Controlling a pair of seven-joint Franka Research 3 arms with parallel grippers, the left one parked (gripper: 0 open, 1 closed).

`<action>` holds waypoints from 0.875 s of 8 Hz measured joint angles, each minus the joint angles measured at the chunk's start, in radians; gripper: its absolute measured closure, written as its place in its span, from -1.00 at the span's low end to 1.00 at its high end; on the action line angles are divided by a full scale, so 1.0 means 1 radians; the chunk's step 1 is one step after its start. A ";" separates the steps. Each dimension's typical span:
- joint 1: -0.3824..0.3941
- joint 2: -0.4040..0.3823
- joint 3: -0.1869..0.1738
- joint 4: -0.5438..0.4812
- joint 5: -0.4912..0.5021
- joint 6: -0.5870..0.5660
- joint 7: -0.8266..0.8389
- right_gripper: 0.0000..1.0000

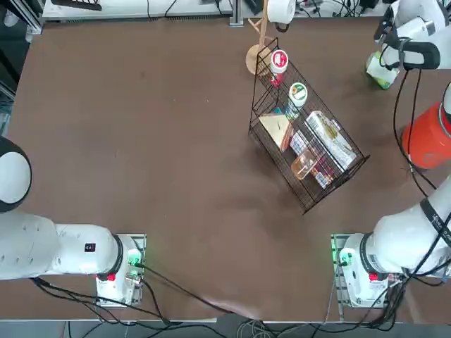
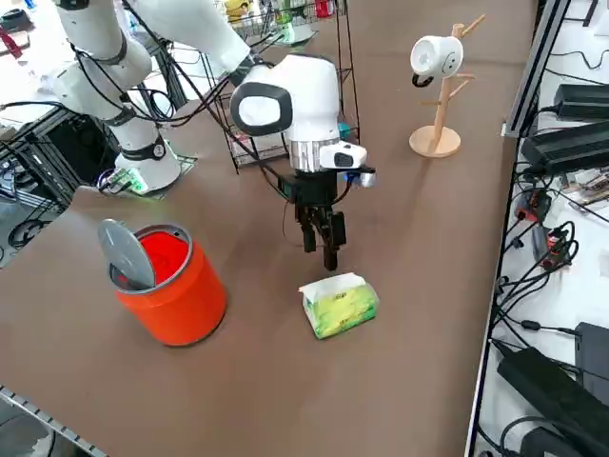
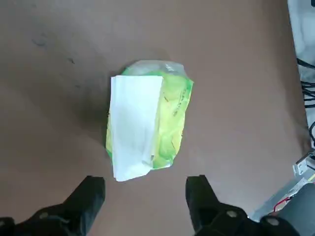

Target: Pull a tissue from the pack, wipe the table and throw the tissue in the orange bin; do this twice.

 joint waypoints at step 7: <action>-0.011 0.076 0.006 0.012 -0.002 0.037 -0.004 -0.59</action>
